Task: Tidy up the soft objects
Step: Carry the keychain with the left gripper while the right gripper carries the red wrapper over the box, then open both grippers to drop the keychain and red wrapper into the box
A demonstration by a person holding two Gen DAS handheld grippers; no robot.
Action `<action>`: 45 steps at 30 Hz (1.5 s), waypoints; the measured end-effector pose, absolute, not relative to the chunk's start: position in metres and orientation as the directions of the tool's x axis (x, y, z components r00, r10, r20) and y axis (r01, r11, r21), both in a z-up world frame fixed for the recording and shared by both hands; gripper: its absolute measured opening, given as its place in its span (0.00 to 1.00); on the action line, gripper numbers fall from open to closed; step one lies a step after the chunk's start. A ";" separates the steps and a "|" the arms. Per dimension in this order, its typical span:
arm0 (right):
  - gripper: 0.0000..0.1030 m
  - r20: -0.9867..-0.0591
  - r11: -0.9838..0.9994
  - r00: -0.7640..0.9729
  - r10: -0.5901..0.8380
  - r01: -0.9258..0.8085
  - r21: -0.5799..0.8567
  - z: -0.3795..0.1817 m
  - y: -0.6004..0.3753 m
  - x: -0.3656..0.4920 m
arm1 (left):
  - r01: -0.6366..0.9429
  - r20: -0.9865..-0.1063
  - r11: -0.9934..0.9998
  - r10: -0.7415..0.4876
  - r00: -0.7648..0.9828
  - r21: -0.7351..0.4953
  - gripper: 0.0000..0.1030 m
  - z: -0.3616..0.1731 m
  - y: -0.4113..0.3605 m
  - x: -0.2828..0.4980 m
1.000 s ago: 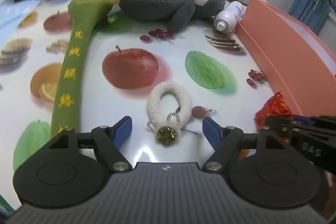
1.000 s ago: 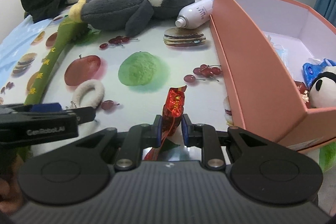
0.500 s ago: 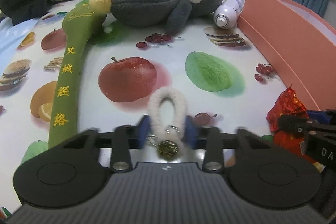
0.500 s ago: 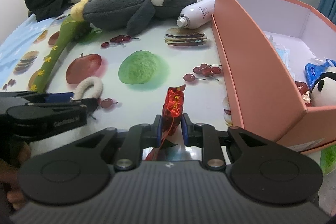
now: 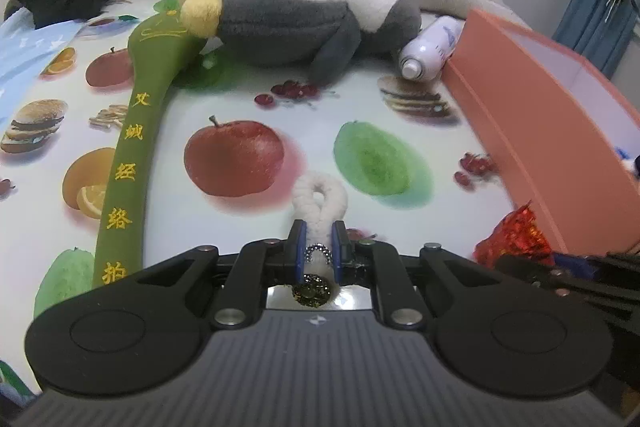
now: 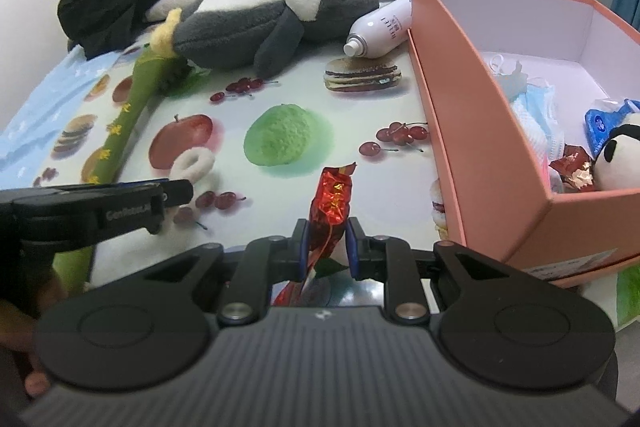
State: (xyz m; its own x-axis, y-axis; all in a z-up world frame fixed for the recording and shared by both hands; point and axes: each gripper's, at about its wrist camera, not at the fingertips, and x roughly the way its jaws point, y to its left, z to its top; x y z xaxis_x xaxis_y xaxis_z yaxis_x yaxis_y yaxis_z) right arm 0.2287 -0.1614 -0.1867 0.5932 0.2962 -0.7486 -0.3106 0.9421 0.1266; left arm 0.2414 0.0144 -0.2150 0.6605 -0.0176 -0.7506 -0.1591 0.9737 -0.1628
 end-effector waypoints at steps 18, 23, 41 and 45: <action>0.22 -0.621 0.924 0.692 0.369 -0.348 0.162 -0.059 -0.189 0.233 | -0.061 -0.658 0.964 -0.128 0.742 -0.257 0.15 -0.066 -0.021 0.248; 0.22 -0.559 0.930 0.746 0.362 -0.331 0.160 -0.019 -0.207 0.243 | -0.007 -0.614 0.968 -0.155 0.774 -0.253 0.15 -0.021 -0.039 0.263; 0.22 -0.549 0.976 0.808 0.214 -0.157 0.149 0.004 -0.305 0.297 | 0.185 -0.615 0.952 -0.298 0.730 -0.242 0.15 0.014 -0.145 0.353; 0.22 -0.610 0.980 0.769 0.191 -0.117 0.159 -0.023 -0.324 0.313 | 0.207 -0.678 0.947 -0.319 0.662 -0.245 0.15 -0.015 -0.169 0.380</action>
State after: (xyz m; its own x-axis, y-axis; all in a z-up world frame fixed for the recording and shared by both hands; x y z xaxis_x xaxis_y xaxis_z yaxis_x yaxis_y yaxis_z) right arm 0.3132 -0.3235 -0.0228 0.7694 0.1907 -0.6096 -0.1172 0.9803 0.1587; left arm 0.3796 -0.1689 -0.0152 0.6619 -0.3194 -0.6781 0.2066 0.9474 -0.2446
